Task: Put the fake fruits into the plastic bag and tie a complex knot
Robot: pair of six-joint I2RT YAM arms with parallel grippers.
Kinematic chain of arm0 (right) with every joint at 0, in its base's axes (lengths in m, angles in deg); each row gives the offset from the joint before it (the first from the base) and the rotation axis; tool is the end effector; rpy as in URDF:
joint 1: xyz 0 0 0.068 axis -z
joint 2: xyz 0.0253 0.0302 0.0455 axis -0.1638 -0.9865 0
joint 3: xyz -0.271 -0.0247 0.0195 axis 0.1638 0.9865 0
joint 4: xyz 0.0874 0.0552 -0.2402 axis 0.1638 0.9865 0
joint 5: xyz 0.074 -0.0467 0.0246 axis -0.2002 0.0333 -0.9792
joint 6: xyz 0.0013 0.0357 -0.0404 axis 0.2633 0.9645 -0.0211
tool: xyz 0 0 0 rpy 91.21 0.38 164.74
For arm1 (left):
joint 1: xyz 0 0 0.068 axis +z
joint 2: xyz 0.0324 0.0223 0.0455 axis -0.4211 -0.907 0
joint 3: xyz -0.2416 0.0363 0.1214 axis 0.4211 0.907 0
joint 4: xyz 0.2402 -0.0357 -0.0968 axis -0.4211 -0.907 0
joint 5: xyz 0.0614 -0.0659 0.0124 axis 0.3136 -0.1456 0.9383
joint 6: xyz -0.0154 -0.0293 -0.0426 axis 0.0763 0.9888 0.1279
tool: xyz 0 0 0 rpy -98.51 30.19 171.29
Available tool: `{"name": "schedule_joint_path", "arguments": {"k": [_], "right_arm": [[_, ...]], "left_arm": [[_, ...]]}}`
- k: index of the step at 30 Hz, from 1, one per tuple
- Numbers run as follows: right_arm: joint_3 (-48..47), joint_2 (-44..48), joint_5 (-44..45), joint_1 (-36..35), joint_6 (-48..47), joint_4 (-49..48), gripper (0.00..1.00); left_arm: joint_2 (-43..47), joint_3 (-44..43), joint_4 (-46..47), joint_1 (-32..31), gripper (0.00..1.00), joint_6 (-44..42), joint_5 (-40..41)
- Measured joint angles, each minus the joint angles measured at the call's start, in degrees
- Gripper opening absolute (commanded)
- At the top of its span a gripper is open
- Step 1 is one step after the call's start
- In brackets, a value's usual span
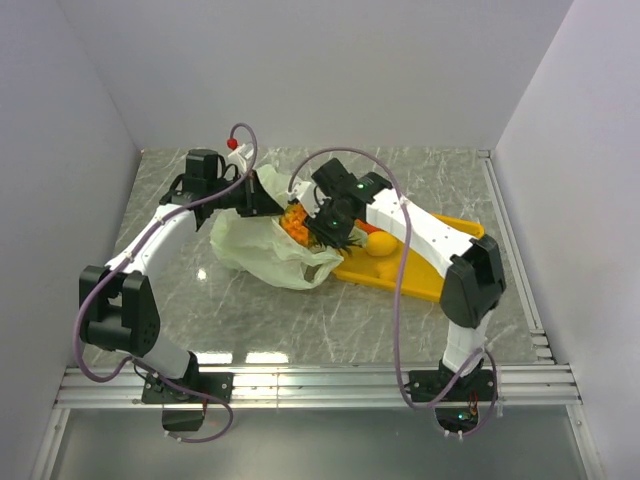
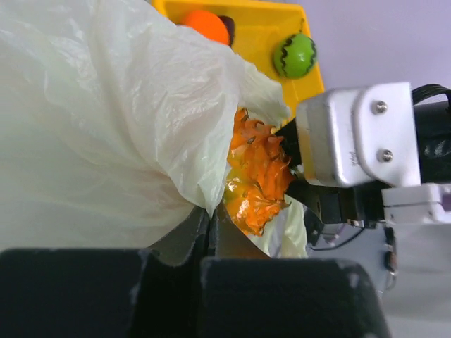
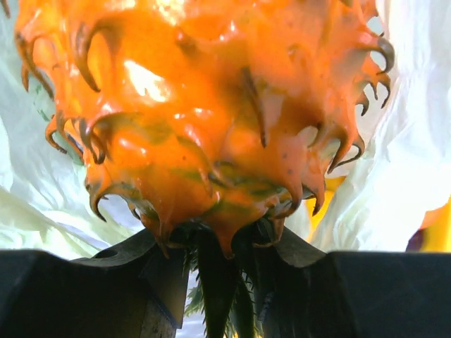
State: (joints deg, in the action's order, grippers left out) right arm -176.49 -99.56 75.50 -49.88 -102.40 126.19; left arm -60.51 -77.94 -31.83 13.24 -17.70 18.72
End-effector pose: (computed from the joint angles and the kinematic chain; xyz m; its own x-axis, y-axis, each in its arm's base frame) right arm 0.2914 0.2553 0.2953 -0.3178 -0.8084 -0.4954 -0.9092 0.4080 -0.0825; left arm 0.3288 -0.0956 0.2995 -0.8026 -0.0925 -0.5893 0.4687 0.5132 -0.7190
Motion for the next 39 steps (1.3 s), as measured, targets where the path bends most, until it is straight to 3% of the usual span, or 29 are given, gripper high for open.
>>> {"name": "schedule_joint_path", "arguments": {"k": [8, 12, 19, 28, 29, 31, 32, 33, 39], "right_arm": [[-12.28, -10.80, -5.07, -0.02, 10.01, 4.07, 0.00], [-12.52, -11.43, -5.95, 0.39, 12.74, 4.02, 0.00], [-4.22, -4.48, -12.66, 6.75, 25.53, -8.57, 0.00], [-5.27, -3.82, -22.53, 8.70, 48.35, -23.32, 0.01], [-4.76, -3.91, -23.39, 8.57, 50.77, -24.72, 0.04], [-3.30, -3.91, -24.13, 8.26, 54.12, -27.45, 0.35], [-2.51, -3.93, -23.98, 7.96, 55.54, -28.70, 0.55], [-1.95, -4.09, -23.65, 7.65, 56.48, -29.33, 0.93], [-1.99, -6.34, -18.58, 5.38, 50.21, -28.55, 0.96]], "left_arm": [[-0.02, -0.02, -2.32, -0.72, 0.00, -1.20, -2.82], [0.00, 0.33, -2.08, -1.14, 0.00, -0.68, -5.07], [0.85, 4.70, 1.95, -1.07, 0.01, 3.19, -9.88], [0.22, 4.68, 7.56, -1.05, 0.00, 8.24, -14.67], [-0.04, 4.68, 8.48, -1.05, 0.01, 8.96, -15.15], [-0.33, 5.03, 10.97, -1.05, 0.00, 11.06, -15.93], [-0.33, 5.55, 12.94, -1.03, 0.00, 12.46, -16.44], [-0.33, 6.34, 15.26, -1.01, 0.00, 13.92, -16.87], [-0.70, 7.91, 18.56, 0.28, 0.01, 17.94, -18.73]]}}
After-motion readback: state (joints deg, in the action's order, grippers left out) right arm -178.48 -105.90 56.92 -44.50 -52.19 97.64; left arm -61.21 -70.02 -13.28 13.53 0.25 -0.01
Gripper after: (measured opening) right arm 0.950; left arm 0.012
